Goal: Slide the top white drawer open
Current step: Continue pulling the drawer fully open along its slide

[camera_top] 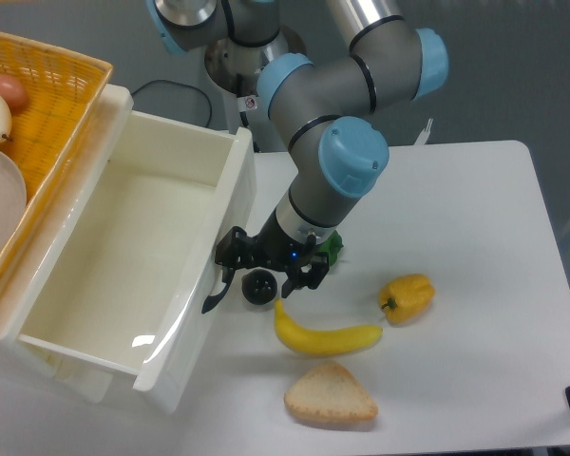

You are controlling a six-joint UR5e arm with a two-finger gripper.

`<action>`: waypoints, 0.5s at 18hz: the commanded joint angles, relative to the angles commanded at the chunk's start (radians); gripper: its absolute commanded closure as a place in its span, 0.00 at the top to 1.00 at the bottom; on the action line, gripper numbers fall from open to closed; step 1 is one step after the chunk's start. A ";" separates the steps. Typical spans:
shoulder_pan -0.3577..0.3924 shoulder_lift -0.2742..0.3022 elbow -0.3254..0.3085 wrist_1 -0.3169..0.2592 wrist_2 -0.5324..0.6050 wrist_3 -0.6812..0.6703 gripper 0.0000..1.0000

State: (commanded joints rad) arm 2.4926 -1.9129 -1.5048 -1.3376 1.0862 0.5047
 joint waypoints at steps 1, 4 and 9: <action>0.006 0.002 0.000 -0.003 -0.014 0.000 1.00; 0.015 0.003 -0.002 -0.012 -0.028 0.000 1.00; 0.015 0.003 -0.003 -0.012 -0.031 0.000 1.00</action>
State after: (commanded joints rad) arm 2.5081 -1.9098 -1.5079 -1.3499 1.0554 0.5047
